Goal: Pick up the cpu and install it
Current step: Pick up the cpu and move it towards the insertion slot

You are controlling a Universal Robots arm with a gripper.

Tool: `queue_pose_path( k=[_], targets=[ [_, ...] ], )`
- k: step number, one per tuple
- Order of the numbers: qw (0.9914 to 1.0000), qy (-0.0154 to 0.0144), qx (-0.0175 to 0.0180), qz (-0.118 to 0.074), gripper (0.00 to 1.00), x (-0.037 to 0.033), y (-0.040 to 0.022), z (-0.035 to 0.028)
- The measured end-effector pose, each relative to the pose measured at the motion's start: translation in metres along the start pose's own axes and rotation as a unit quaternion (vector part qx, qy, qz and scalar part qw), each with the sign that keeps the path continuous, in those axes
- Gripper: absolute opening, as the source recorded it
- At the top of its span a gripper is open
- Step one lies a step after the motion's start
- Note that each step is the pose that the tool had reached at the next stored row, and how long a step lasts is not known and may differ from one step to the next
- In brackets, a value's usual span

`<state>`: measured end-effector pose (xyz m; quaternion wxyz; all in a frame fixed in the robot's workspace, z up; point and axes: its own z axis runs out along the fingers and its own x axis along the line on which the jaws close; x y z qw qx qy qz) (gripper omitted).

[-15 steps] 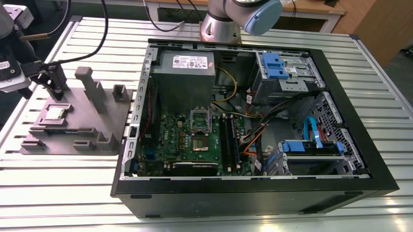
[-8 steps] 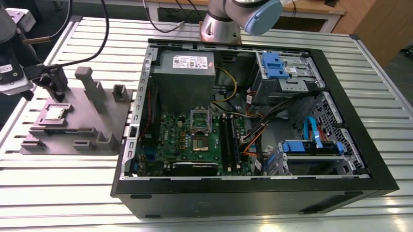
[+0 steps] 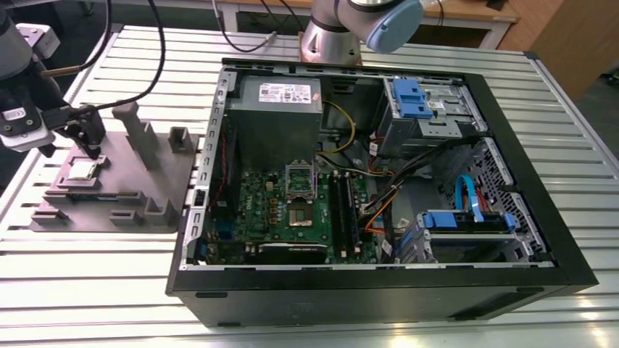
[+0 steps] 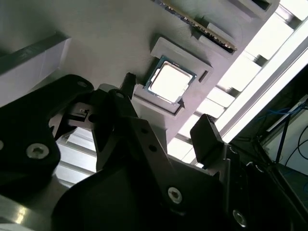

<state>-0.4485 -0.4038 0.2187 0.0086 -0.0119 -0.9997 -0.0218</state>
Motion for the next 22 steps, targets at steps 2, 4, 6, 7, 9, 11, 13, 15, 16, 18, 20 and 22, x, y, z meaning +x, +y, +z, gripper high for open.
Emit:
queue_pose_path(
  k=[2, 4, 6, 7, 9, 11, 13, 15, 16, 18, 20, 22],
  targets=[
    [1.0, -0.0001, 0.0, 0.0, 0.71, -0.0001, -0.0002, 0.0035],
    [1.0, -0.0001, 0.0, 0.001, 0.64, -0.0002, -0.0007, 0.0067],
    [1.0, -0.0001, 0.0, 0.001, 0.64, -0.0002, -0.0012, 0.0101],
    [1.0, -0.0001, 0.0, 0.001, 0.64, -0.0002, -0.0014, 0.0115],
    [1.0, 0.0, 0.0, 0.001, 0.64, -0.0002, -0.0019, 0.0141],
    [1.0, -0.0001, 0.0, 0.001, 0.64, 0.0001, -0.0021, 0.0159],
    [1.0, -0.0001, 0.0, 0.001, 0.64, 0.0005, -0.0022, 0.0168],
    [1.0, -0.0001, 0.0, 0.001, 0.64, 0.0009, -0.0022, 0.0172],
    [1.0, -0.0001, 0.0, 0.001, 0.64, 0.001, -0.0021, 0.0172],
    [1.0, -0.0001, 0.0, 0.001, 0.64, 0.001, -0.0022, 0.0175],
    [1.0, -0.0001, 0.0, 0.001, 0.71, 0.001, -0.0023, 0.0204],
    [1.0, -0.0001, 0.0001, 0.001, 0.71, 0.001, -0.0026, 0.0239]
  ],
)
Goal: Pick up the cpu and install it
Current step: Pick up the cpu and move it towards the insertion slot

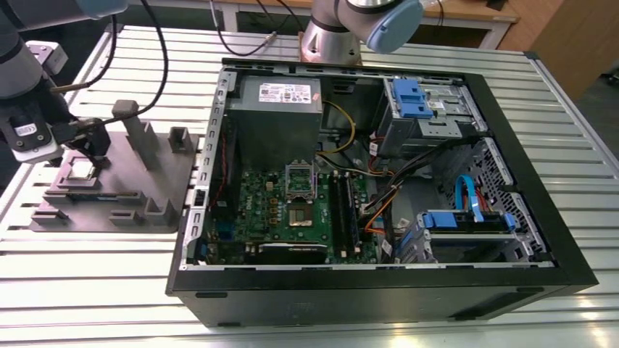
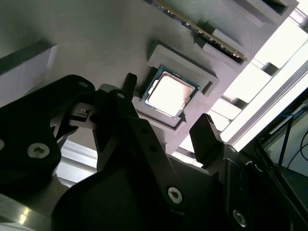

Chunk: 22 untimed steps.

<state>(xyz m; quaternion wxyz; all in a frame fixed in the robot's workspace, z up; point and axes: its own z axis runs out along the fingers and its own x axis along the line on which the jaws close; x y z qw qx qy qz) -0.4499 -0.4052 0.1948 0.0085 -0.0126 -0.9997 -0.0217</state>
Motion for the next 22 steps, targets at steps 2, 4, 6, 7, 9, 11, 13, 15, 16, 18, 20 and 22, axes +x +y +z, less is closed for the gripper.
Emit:
queue_pose_path(
  k=[2, 4, 6, 7, 9, 11, 13, 15, 16, 18, 20, 22],
  targets=[
    [1.0, 0.0, 0.0003, 0.0, 0.71, 0.0, -0.0003, 0.0035],
    [1.0, -0.0002, 0.0006, 0.0, 0.71, 0.0003, -0.0005, 0.0064],
    [1.0, -0.0003, 0.0006, 0.0, 0.71, 0.0004, -0.0007, 0.009],
    [1.0, -0.0003, 0.0007, 0.0, 0.71, 0.0005, -0.0009, 0.01],
    [1.0, -0.0003, 0.0006, 0.0, 0.71, 0.0008, -0.0015, 0.0117],
    [1.0, -0.0004, 0.0006, 0.0, 0.71, 0.001, -0.0028, 0.0127],
    [1.0, -0.0004, 0.0006, 0.0, 0.71, 0.0009, -0.0031, 0.0131],
    [1.0, -0.0004, 0.0006, 0.0, 0.71, 0.0009, -0.0033, 0.0132],
    [1.0, -0.0004, 0.0006, 0.0, 0.71, 0.0009, -0.0033, 0.0132],
    [1.0, -0.0004, 0.0006, 0.0, 0.71, 0.0009, -0.0033, 0.0132],
    [1.0, -0.0004, 0.0006, 0.0, 0.71, 0.0009, -0.0033, 0.0132],
    [1.0, -0.0004, 0.0006, 0.0, 0.71, 0.0009, -0.0034, 0.0132]
  ],
)
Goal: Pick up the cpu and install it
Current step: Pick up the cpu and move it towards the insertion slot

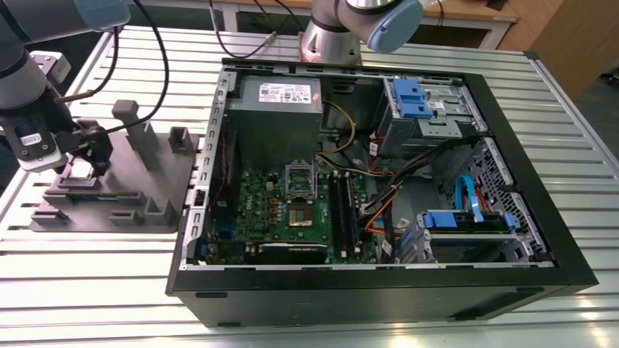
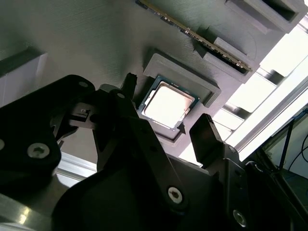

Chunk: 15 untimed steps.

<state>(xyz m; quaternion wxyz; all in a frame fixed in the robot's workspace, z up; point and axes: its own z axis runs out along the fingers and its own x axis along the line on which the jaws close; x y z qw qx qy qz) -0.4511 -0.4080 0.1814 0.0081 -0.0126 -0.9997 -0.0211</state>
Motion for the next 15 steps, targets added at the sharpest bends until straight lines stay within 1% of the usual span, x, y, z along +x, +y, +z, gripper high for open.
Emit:
queue_pose_path(
  k=[4, 8, 15],
  targets=[
    [1.0, 0.0, 0.0001, 0.001, 0.71, 0.0, -0.0001, 0.0],
    [0.99994, -0.0004, 0.0004, 0.011, 0.71, 0.0, -0.0001, 0.0001],
    [0.99993, -0.0004, 0.0004, 0.011, 0.71, 0.0, -0.0002, 0.0005]
  ],
)
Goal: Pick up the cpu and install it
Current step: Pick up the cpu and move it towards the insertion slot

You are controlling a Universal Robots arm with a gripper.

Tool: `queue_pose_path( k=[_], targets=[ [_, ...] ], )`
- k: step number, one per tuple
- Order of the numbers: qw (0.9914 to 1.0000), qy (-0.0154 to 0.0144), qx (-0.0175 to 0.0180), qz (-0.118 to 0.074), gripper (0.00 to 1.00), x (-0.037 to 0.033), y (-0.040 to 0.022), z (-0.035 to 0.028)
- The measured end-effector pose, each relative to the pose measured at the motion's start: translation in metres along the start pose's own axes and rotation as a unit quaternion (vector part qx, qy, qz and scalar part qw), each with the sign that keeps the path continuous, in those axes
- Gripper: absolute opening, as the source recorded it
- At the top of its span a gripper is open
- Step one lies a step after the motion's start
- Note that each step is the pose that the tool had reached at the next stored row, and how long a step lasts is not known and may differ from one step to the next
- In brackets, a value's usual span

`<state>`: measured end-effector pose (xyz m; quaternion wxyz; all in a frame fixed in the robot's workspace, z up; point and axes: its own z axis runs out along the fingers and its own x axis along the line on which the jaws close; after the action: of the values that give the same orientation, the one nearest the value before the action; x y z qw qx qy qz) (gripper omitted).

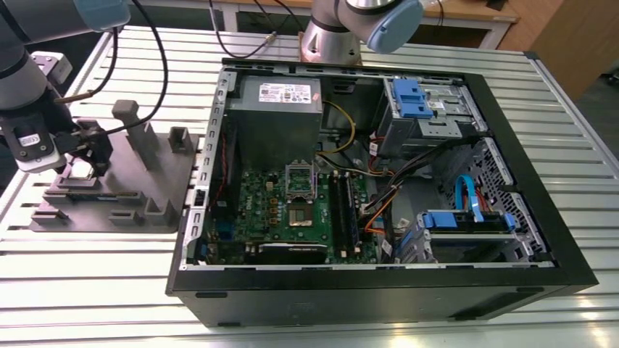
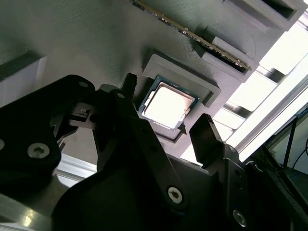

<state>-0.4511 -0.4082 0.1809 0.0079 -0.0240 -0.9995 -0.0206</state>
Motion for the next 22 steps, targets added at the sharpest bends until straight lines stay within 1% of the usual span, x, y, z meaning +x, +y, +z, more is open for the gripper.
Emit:
queue_pose_path(
  k=[4, 5, 17, 22],
  targets=[
    [1.0, 0.0, 0.0, 0.0, 0.7, 0.0, -0.0002, 0.0004],
    [1.0, 0.0, 0.0, 0.0, 0.63, 0.0, -0.0002, 0.0004],
    [1.0, 0.0, 0.0, 0.0, 0.63, 0.0, -0.0003, 0.0007],
    [0.99999, 0.0002, 0.0001, -0.003, 0.63, 0.0002, -0.0001, 0.0012]
  ],
)
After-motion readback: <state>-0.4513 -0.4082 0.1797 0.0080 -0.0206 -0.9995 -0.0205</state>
